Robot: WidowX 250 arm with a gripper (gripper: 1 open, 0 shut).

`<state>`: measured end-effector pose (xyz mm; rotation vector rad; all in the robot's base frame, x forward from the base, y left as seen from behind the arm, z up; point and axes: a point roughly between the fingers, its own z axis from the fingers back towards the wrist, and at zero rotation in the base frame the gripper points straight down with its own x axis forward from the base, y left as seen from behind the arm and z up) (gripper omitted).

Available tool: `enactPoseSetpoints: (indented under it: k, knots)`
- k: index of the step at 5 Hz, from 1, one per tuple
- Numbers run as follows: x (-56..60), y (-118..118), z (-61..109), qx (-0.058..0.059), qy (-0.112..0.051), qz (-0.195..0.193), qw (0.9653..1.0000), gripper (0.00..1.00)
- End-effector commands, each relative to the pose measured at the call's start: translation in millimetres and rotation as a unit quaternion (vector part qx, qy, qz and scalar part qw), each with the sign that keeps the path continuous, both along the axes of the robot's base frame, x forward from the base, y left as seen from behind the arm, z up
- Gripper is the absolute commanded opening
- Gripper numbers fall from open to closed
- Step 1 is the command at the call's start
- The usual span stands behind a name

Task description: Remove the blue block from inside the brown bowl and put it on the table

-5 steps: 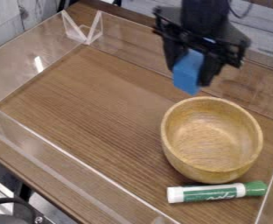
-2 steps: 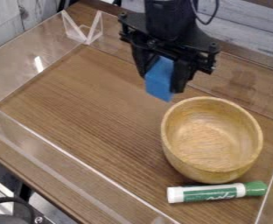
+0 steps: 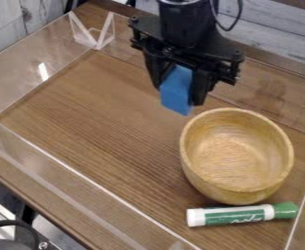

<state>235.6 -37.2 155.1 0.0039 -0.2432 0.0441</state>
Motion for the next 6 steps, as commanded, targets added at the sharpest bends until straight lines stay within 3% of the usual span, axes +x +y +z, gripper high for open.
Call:
enactPoseSetpoints:
  k: [1, 6]
  knots:
    - [1.1, -0.4, 8.9, 0.000, -0.021, 0.001, 0.9998, 0.00]
    - [2.0, 1.9, 4.5, 0.008, -0.023, 0.016, 0.9996, 0.00]
